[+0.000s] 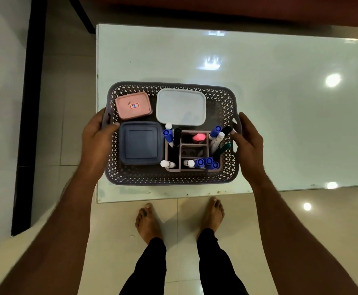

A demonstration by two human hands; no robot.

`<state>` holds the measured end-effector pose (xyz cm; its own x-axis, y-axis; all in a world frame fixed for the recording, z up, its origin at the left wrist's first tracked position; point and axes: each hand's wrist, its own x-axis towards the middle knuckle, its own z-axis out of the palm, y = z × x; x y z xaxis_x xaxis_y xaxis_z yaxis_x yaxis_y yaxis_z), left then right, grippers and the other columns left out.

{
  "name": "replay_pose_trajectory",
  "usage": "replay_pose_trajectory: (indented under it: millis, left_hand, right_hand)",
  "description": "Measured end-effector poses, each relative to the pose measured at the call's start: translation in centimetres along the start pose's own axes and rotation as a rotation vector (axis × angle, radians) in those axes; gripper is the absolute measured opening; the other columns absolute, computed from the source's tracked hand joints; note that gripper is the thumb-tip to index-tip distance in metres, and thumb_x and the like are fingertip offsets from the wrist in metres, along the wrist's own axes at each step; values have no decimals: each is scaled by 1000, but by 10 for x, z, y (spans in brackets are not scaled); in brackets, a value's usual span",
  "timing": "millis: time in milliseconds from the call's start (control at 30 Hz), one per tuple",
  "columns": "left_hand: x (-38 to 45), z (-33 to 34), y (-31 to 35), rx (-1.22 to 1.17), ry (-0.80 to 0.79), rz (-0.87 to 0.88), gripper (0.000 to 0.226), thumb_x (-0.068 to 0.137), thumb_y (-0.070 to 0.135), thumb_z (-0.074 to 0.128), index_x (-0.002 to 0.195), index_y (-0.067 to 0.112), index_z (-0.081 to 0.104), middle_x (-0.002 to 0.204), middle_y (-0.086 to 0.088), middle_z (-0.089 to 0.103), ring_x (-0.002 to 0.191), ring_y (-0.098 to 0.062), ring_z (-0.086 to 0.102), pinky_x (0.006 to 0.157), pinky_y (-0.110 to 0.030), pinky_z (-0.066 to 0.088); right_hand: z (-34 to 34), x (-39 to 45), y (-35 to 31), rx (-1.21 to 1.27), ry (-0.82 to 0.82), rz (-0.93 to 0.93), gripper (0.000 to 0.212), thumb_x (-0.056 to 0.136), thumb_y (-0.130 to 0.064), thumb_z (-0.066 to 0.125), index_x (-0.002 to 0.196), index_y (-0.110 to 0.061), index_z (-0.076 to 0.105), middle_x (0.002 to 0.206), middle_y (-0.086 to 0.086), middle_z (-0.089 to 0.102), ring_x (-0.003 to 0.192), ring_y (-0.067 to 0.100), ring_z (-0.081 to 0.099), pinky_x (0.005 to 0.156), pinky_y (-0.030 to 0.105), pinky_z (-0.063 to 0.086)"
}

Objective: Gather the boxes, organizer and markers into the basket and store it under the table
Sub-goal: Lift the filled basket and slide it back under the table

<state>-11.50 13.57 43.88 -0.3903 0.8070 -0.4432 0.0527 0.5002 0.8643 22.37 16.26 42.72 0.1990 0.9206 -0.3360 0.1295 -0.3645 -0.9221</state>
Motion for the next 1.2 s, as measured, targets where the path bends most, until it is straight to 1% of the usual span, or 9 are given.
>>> replay_pose_trajectory:
  millis: [133,233,333,467,600,667,800,1067,1200]
  left_hand:
    - [4,-5,-12,-119,-64,-21,44,94,-3,53,132,13,68,129,-15,71,123,-32,67,109,-50,51]
    - [7,-9,-20,-190,-74,-38,47,97,-4,50,139,10,62,134,-17,68,126,-34,65,109,-50,52]
    - [6,-8,-26,-245,-99,-33,45,99,-3,48,142,6,59,138,-22,64,126,-38,63,107,-50,53]
    - [10,-7,-32,-303,-114,-44,43,100,-2,48,143,2,56,141,-29,58,122,-37,64,102,-46,55]
    - [13,-6,-36,-352,-132,-48,44,100,-2,47,143,1,55,142,-29,57,128,-42,60,107,-51,51]
    - [13,-7,-36,-369,-138,-47,44,101,-3,47,144,1,55,141,-28,59,125,-39,62,104,-47,54]
    - [13,-9,-32,-386,-166,-40,45,100,-4,45,144,4,56,139,-23,62,123,-35,65,98,-39,59]
    - [0,-20,-25,-393,-167,-2,45,100,-3,46,144,2,55,140,-25,61,123,-35,64,100,-39,57]
    - [-23,-25,-23,-415,-138,2,45,100,-5,45,143,2,55,132,-20,65,116,-29,67,93,-34,61]
  right_hand:
    - [1,0,4,10,-33,-17,55,91,4,55,143,-14,58,139,4,66,128,19,63,101,34,54]
    - [4,-2,6,40,-25,-7,54,90,9,52,133,-20,66,124,1,74,115,19,70,90,29,57]
    - [6,-2,13,104,-7,25,47,91,11,52,131,-9,67,115,6,76,105,19,73,82,25,58]
    - [5,0,18,151,2,48,45,94,11,51,134,-4,64,115,7,76,107,23,73,81,27,59]
    - [6,0,16,183,-2,55,44,94,10,49,133,-4,64,116,9,76,109,29,72,83,31,59]
    - [7,-1,15,186,-9,53,44,94,10,48,132,-4,65,117,11,75,110,31,72,84,33,59]
    - [9,-6,10,200,-12,57,44,94,12,48,133,-2,64,112,7,76,104,27,73,80,31,59]
    - [8,-24,-2,213,-2,33,45,94,12,47,134,-2,63,112,5,77,104,22,74,80,27,59]
    - [1,-39,-3,220,-31,17,46,95,11,47,134,-4,64,117,10,75,107,27,73,81,30,59]
